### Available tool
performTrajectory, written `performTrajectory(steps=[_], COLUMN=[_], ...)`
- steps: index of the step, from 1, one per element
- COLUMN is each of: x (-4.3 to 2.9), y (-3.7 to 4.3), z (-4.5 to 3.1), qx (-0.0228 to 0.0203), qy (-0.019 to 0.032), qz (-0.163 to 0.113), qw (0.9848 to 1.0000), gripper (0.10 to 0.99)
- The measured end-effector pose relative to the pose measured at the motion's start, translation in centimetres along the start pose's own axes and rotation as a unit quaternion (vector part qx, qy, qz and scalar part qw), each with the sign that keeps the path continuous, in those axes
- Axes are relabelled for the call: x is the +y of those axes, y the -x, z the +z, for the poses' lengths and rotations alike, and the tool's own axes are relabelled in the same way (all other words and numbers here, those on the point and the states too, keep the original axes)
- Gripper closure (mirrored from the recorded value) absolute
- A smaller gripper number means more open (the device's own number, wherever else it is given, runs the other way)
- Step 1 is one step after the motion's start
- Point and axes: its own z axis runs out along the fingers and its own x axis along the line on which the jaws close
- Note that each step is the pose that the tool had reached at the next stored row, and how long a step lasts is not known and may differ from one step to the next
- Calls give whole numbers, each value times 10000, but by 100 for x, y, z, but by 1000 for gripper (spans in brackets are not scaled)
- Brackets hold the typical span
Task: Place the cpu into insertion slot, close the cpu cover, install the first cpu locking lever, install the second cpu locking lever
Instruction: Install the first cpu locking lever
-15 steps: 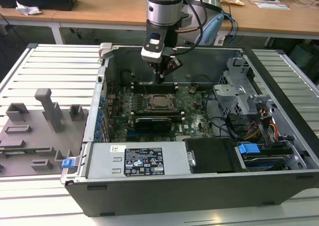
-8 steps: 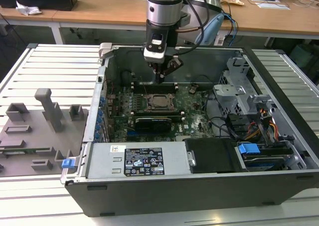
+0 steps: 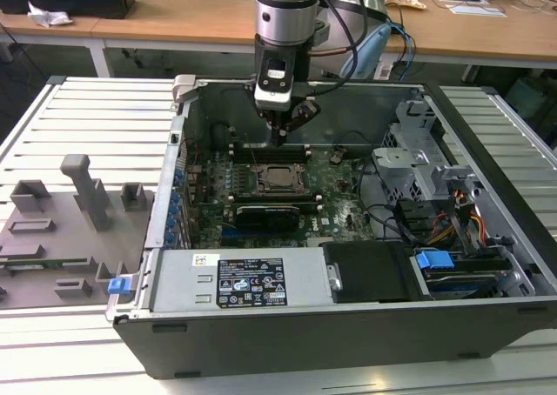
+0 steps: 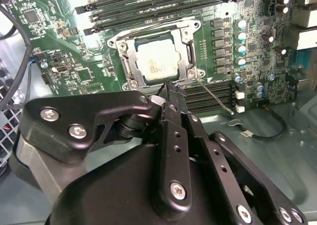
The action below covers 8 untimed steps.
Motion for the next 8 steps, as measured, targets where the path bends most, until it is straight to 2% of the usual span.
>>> performTrajectory(steps=[8], x=[0], y=[0], z=[0], qx=[9], qy=[6], qz=[-366], qw=[9993], gripper=[980])
